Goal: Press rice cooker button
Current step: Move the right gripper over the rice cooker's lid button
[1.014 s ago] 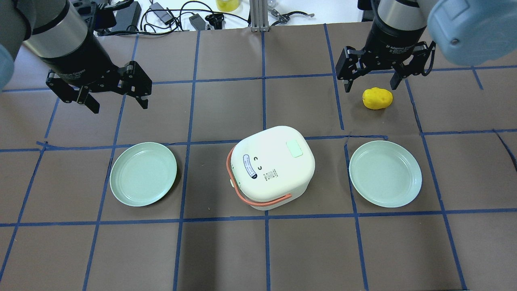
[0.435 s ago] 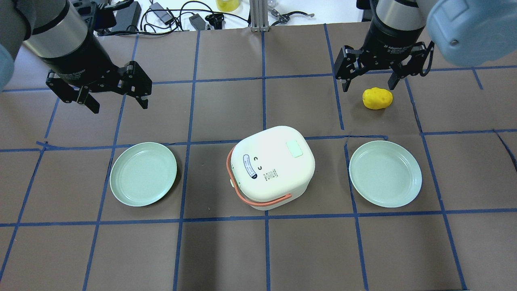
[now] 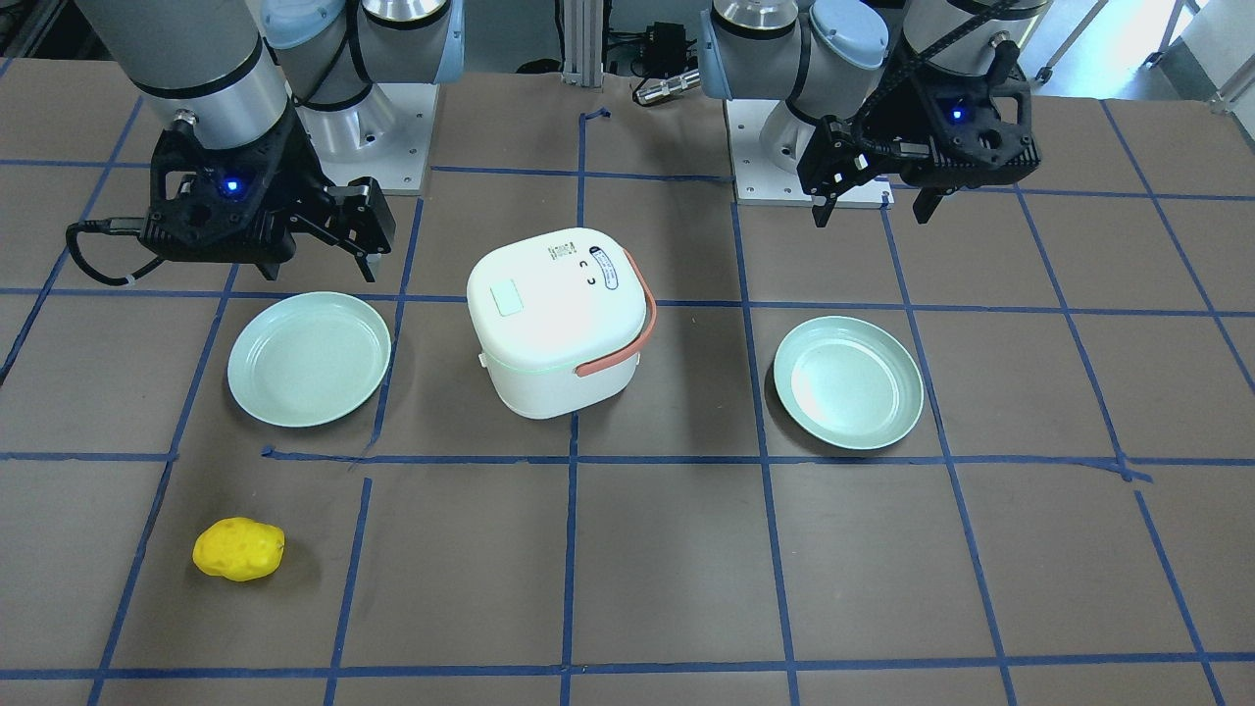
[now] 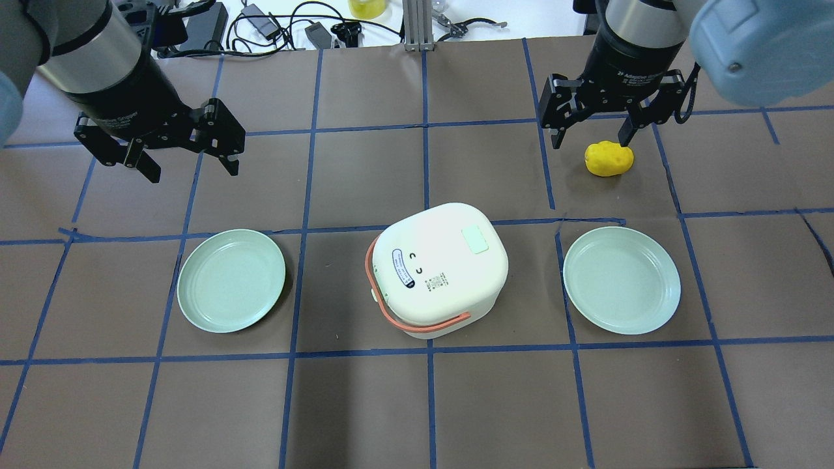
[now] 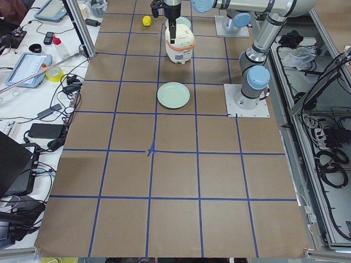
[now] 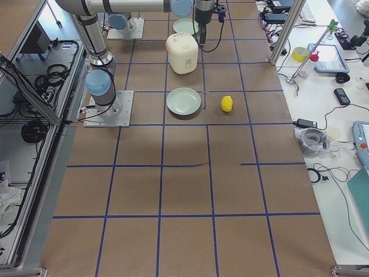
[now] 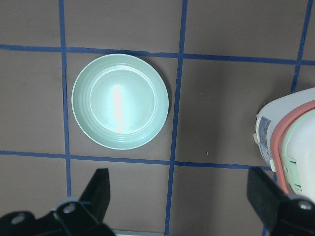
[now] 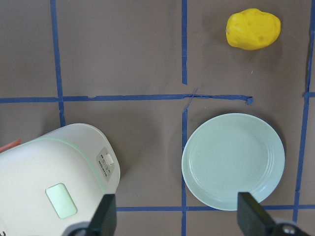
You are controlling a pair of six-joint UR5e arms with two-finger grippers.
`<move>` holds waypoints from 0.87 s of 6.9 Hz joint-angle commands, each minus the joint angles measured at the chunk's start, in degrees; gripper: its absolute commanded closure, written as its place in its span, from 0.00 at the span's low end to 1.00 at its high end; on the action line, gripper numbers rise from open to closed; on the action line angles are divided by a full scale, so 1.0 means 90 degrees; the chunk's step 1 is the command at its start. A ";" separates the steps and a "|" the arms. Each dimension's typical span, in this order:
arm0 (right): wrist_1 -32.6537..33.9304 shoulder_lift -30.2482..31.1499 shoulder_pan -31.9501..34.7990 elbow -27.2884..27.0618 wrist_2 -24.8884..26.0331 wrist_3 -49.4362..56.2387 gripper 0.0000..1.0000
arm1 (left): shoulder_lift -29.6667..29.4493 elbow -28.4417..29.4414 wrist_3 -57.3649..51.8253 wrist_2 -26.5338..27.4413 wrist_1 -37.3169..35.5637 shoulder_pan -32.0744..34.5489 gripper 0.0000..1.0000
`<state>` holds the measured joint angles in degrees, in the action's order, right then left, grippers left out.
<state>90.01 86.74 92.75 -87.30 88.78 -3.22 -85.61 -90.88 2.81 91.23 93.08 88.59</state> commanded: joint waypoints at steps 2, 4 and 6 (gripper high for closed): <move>-0.0021 0.0010 0.0065 -0.0046 -0.0138 -0.0110 0.61 | 0.0000 0.0000 0.0000 0.0000 0.0000 0.0000 0.00; -0.0021 0.0000 0.0347 -0.0027 -0.0343 -0.0509 0.76 | 0.0000 0.0000 0.0000 0.0000 0.0000 0.0000 0.00; 0.0047 -0.0087 0.0688 -0.0076 -0.0509 -0.0753 0.82 | 0.0000 0.0000 0.0000 0.0000 0.0000 0.0000 0.00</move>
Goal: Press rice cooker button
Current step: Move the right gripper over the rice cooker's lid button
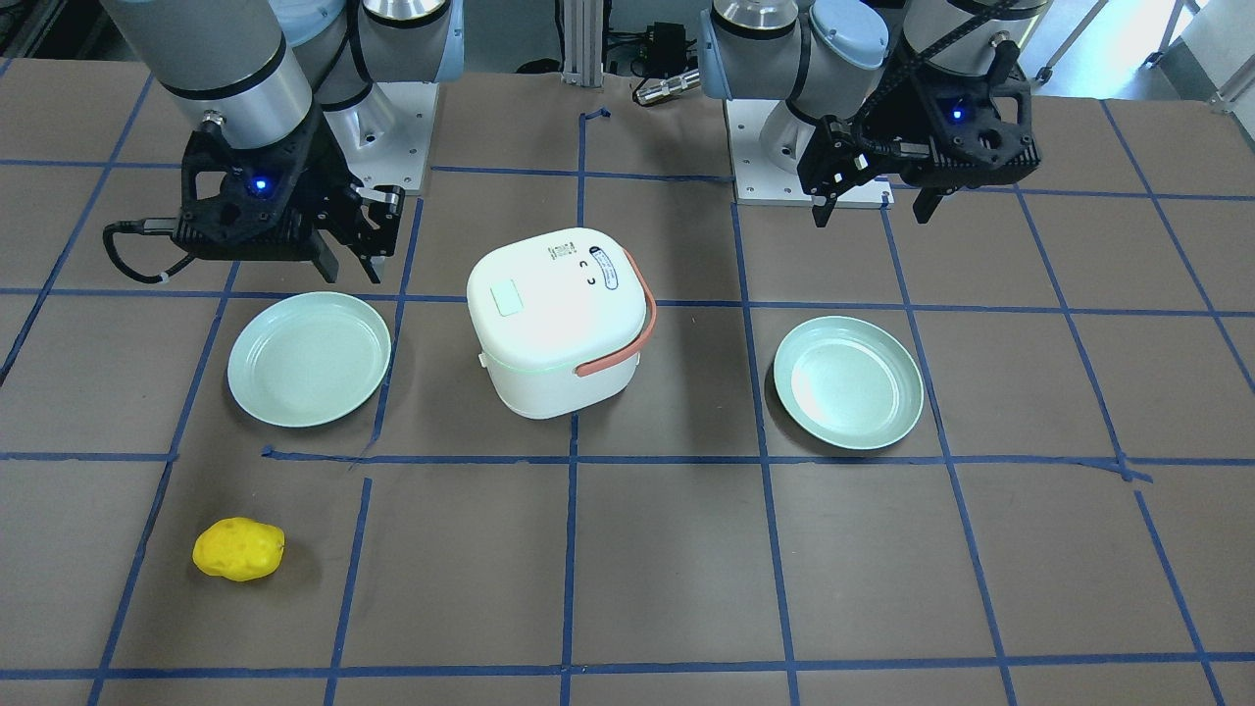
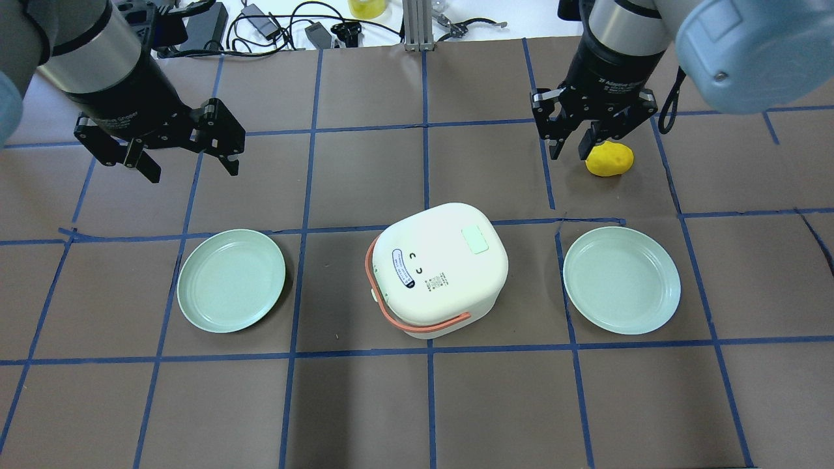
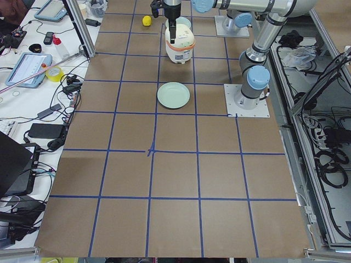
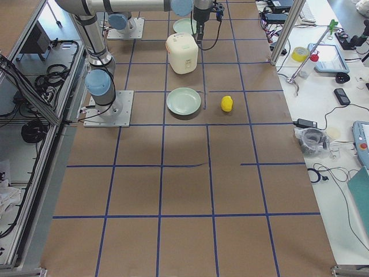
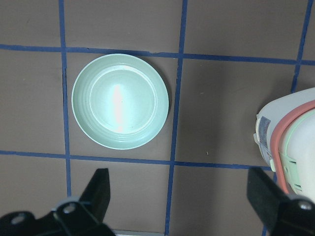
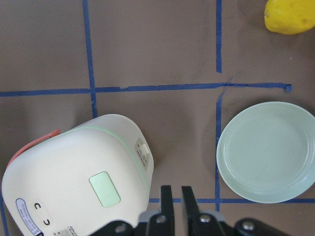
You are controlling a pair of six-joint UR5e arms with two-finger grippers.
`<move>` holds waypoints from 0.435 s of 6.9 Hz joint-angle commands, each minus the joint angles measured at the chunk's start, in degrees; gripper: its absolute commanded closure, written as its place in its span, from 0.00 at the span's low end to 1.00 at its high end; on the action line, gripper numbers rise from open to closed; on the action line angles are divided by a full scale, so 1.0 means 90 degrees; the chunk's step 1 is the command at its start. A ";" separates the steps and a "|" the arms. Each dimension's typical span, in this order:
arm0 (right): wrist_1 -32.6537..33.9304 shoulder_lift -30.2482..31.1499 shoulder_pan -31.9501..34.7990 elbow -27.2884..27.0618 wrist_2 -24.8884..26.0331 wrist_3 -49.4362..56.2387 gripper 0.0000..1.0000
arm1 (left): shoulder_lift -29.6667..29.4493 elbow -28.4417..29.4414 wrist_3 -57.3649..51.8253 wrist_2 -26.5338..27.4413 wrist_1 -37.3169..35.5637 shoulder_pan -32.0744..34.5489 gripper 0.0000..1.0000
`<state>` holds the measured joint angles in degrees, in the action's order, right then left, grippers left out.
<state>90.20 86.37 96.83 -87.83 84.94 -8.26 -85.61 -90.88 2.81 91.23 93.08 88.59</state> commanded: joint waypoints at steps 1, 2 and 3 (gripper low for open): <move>0.0056 -0.0133 0.0460 -0.0133 -0.0082 -0.0592 0.84 | 0.0000 0.0000 0.0000 0.0000 0.0000 0.0000 0.00; 0.0191 -0.0221 0.0597 -0.0163 -0.0102 -0.0693 0.85 | 0.0000 0.0000 0.0000 0.0000 0.0000 0.0000 0.00; 0.0212 -0.0328 0.0695 -0.0231 -0.0111 -0.0791 0.85 | 0.0000 0.0000 0.0000 0.0000 0.0000 0.0000 0.00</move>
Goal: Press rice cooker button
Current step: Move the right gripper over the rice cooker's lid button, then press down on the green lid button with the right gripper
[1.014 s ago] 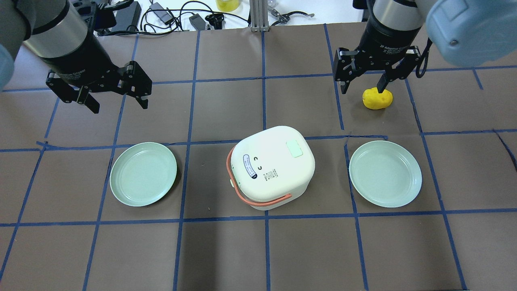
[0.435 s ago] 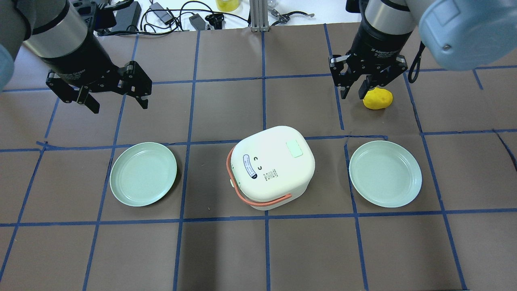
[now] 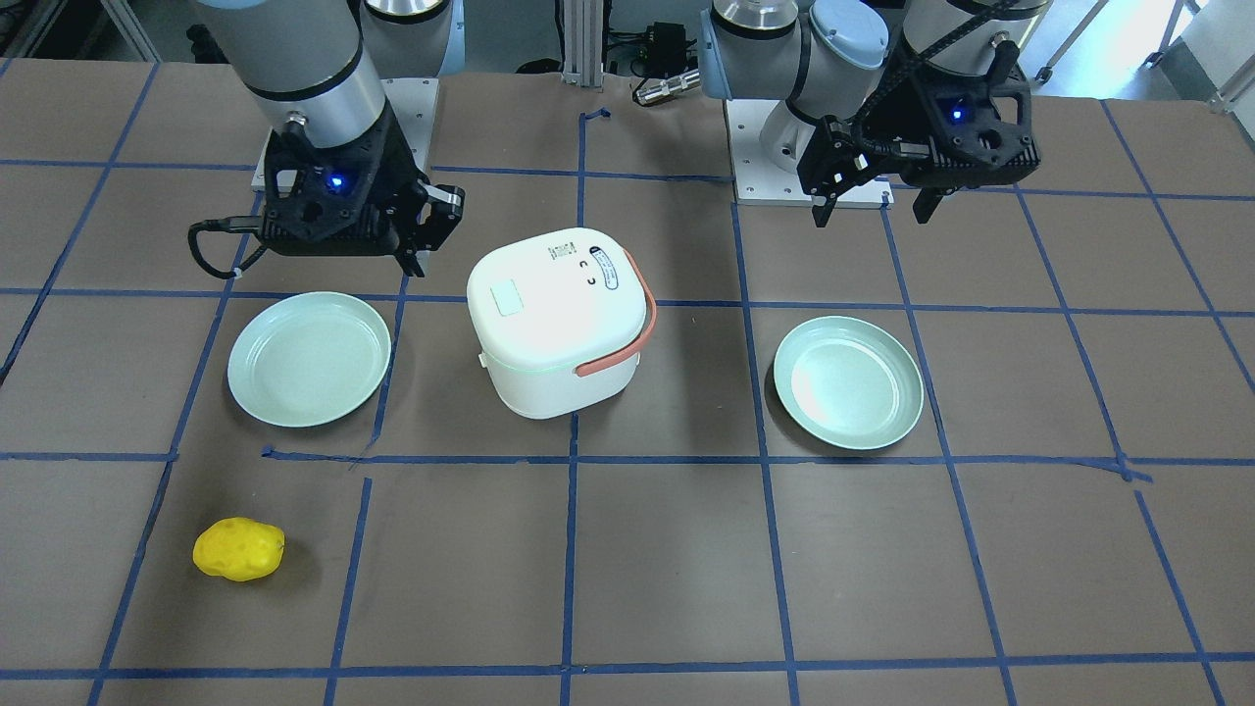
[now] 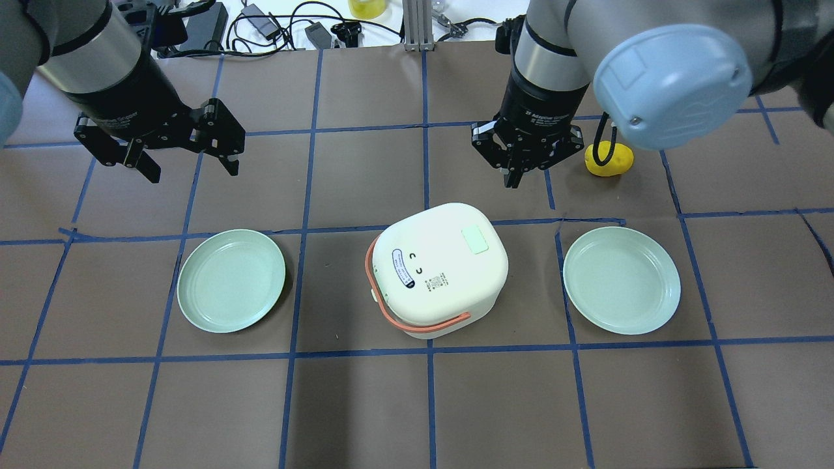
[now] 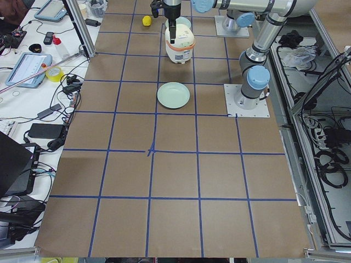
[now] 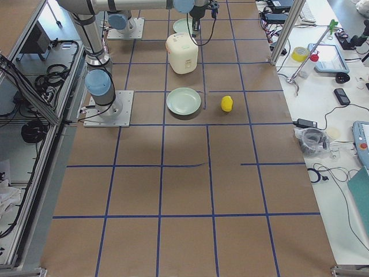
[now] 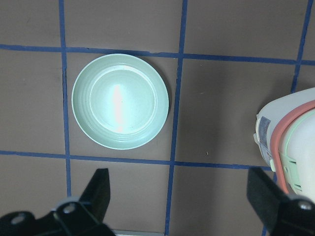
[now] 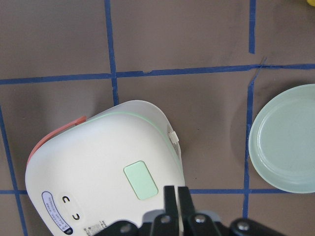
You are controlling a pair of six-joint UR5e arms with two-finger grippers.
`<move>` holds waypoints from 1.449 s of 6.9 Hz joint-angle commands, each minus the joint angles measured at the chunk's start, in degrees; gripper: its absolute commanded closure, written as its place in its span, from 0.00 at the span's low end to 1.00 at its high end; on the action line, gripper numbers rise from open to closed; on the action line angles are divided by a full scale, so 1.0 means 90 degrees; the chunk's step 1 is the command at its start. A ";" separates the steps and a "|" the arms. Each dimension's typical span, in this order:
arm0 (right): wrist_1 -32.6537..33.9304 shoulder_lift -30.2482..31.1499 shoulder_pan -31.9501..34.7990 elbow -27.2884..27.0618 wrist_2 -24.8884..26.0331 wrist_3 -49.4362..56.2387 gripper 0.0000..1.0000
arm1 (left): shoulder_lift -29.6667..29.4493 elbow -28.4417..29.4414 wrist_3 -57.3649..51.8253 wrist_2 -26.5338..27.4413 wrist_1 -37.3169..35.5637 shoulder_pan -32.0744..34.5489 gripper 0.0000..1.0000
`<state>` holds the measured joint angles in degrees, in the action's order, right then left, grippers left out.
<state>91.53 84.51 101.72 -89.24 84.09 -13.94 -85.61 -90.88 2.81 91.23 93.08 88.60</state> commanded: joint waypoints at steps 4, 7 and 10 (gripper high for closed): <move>0.0355 -0.0328 0.0349 -0.0337 -0.0153 -0.0189 0.86 | 0.0000 0.0000 0.0000 0.0000 0.0000 0.0000 0.00; 0.0826 -0.0328 0.0349 -0.0798 -0.0290 -0.0199 0.88 | 0.0000 0.0000 0.0000 0.0000 0.0000 0.0000 0.00; 0.0748 -0.0328 0.0349 -0.0846 -0.0348 -0.0199 0.88 | 0.0000 0.0000 0.0000 0.0000 0.0000 0.0000 0.00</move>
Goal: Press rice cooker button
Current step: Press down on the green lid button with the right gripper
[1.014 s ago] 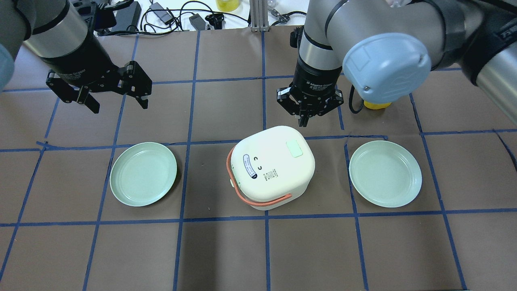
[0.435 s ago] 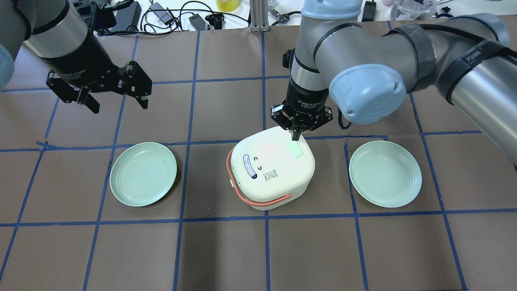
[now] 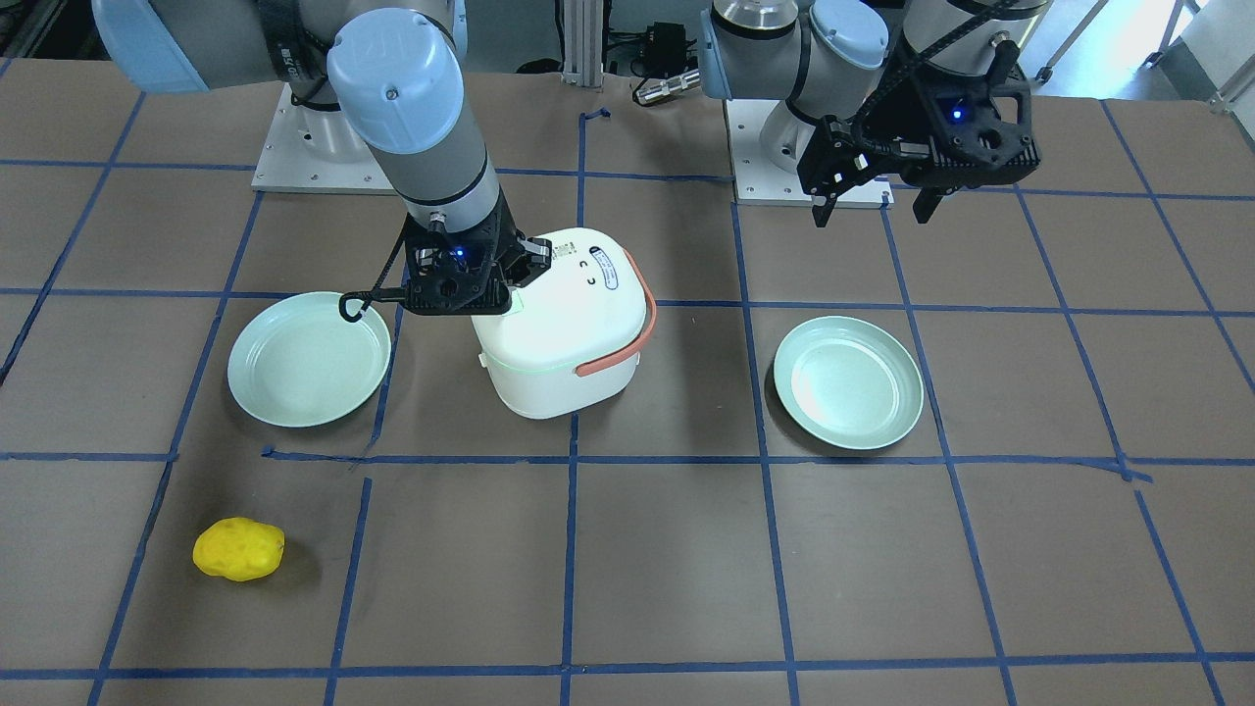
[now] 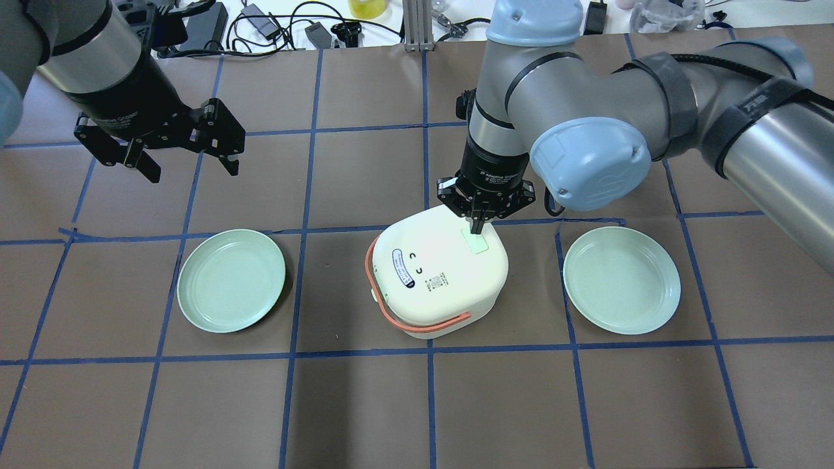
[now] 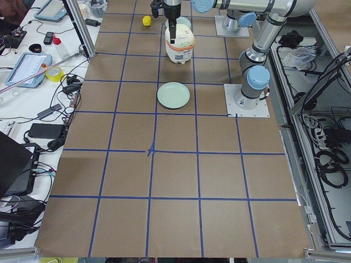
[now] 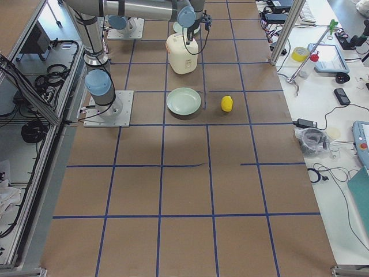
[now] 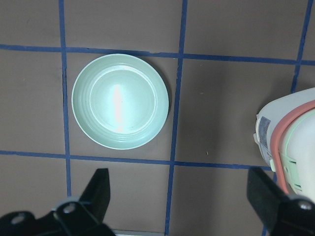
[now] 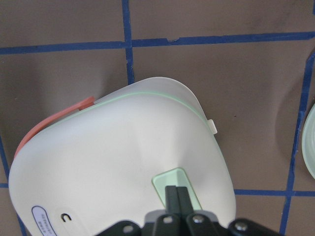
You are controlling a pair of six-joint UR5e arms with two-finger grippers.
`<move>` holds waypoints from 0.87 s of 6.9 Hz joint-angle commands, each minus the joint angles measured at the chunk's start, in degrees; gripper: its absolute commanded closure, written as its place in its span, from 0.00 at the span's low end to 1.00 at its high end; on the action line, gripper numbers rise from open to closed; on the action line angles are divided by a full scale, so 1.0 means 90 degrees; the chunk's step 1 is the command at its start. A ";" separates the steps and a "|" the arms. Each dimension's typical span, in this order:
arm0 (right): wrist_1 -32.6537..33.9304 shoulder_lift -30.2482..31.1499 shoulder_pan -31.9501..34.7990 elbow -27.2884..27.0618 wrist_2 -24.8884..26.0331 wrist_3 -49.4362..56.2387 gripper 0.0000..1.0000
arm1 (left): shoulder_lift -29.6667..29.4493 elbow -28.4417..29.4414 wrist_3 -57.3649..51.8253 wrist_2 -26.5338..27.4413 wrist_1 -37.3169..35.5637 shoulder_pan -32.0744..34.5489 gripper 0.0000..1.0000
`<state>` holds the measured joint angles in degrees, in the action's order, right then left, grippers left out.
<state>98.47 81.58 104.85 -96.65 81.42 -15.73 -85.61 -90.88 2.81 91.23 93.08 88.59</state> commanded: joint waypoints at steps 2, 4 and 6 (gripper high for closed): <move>-0.0042 -0.0012 0.0000 -0.0032 -0.0053 0.0000 0.88 | 0.0000 0.0000 0.0000 0.0000 0.0000 0.0000 0.00; -0.0004 -0.0012 0.0000 -0.0169 -0.0063 0.0000 0.88 | 0.0000 0.0000 0.0000 0.0000 0.0000 0.0000 0.00; -0.0003 -0.0012 0.0000 -0.0208 -0.0063 0.0000 0.88 | 0.0000 0.0000 0.0000 0.0000 0.0000 0.0000 0.00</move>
<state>98.37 81.48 104.85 -98.21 80.86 -15.73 -85.61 -90.88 2.81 91.23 93.08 88.60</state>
